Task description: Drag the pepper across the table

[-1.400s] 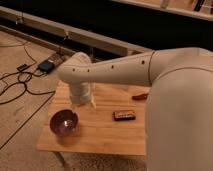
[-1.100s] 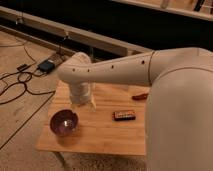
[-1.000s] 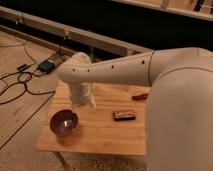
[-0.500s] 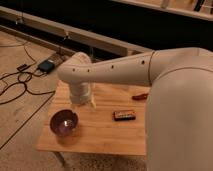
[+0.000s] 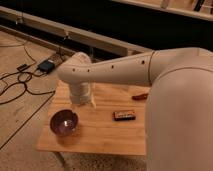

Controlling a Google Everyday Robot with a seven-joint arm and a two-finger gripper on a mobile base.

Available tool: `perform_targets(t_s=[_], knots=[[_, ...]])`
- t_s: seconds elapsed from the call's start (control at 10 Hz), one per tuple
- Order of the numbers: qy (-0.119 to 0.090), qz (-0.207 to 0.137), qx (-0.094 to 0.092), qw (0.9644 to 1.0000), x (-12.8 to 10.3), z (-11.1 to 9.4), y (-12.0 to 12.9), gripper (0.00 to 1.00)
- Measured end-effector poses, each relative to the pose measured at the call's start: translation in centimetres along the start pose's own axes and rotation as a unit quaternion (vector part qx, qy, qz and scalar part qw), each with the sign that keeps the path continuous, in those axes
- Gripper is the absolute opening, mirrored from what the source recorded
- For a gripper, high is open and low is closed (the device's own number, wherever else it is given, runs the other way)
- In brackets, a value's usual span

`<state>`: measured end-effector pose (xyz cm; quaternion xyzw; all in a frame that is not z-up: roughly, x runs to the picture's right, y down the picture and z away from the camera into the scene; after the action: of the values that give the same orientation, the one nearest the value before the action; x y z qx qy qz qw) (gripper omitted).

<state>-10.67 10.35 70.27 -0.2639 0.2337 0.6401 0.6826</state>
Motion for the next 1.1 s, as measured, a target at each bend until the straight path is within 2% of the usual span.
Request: perform_targets(t_s=[0.7,1.1], knots=[[0.001,0.003,0.000,1.0000,-0.1,0.2,-0.1,0.65],[-0.001,0.063,0.017,0.9979,-3.0,2.0,-3.7,0.65]])
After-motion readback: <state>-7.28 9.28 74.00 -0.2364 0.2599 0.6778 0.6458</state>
